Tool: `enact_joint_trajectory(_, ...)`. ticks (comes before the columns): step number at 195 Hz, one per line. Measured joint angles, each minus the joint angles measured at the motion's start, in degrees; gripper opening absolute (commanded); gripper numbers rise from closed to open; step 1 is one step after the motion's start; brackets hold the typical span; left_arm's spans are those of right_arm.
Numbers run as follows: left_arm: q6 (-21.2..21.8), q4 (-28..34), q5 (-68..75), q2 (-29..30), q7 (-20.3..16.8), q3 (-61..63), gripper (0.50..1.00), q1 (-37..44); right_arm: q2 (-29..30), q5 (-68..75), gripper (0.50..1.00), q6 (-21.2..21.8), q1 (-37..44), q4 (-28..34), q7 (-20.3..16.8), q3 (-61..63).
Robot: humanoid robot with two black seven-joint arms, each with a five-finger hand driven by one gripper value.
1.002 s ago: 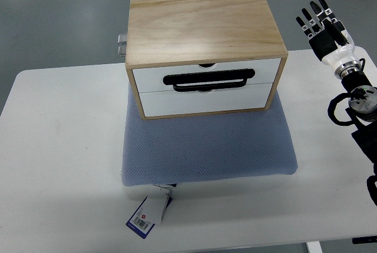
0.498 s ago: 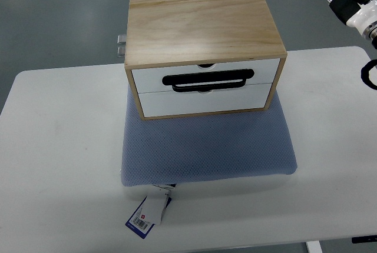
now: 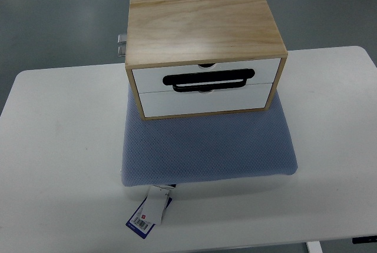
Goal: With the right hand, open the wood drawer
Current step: 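Move the right hand down to the upper drawer's black handle, then hook the handle with the right fingers and pull the drawer toward the robot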
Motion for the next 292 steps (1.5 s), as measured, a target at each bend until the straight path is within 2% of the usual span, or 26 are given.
enact_joint_trajectory(11, -0.1, 0.0, 0.0, 0.0, 0.0, 0.0, 1.0, -0.1, 1.7, 5.4, 0.942, -0.2, 5.1, 4.1, -4.2, -3.8)
enact_joint_trajectory(25, -0.1, 0.1, 0.0, 0.0, 0.0, 0.0, 1.0, 0.0, 4.3, 11.5, 0.942, -1.5, 9.6, 7.9, -6.5, -7.8)
enact_joint_trajectory(43, -0.1, 0.1, 0.0, 0.0, 0.0, 0.0, 1.0, 0.0, 8.5, 17.3, 0.94, -4.4, 12.0, 10.9, -7.1, -11.1)
enact_joint_trajectory(66, -0.1, 0.1, 0.0, 0.0, 0.0, 0.1, 1.0, -0.1, 13.7, 19.8, 0.94, -8.6, 12.2, 11.9, -7.2, -14.1)
enact_joint_trajectory(84, -0.1, 0.1, 0.0, 0.0, 0.0, 0.1, 1.0, -0.1, 17.4, 20.1, 0.94, -14.4, 10.4, 12.0, -7.2, -15.7)
enact_joint_trajectory(111, -0.1, 0.2, -0.1, 0.0, 0.0, 0.1, 1.0, -0.1, 20.2, 20.2, 0.94, -18.8, 7.2, 12.0, -7.2, -16.2)
enact_joint_trajectory(183, -0.1, 0.2, -0.2, 0.0, 0.0, -0.2, 1.0, -0.1, 21.2, 19.8, 0.942, -21.8, 1.3, 11.8, -7.2, -16.2)
enact_joint_trajectory(228, -0.1, 0.7, -0.2, 0.0, 0.0, -0.1, 1.0, -0.1, 20.7, 16.9, 0.942, -20.6, -0.6, 11.6, -7.2, -16.4)
enact_joint_trajectory(292, -0.1, 0.7, -0.2, 0.0, 0.0, -0.1, 1.0, 0.0, 19.7, 10.5, 0.94, -16.5, -2.5, 10.8, -7.2, -18.6)
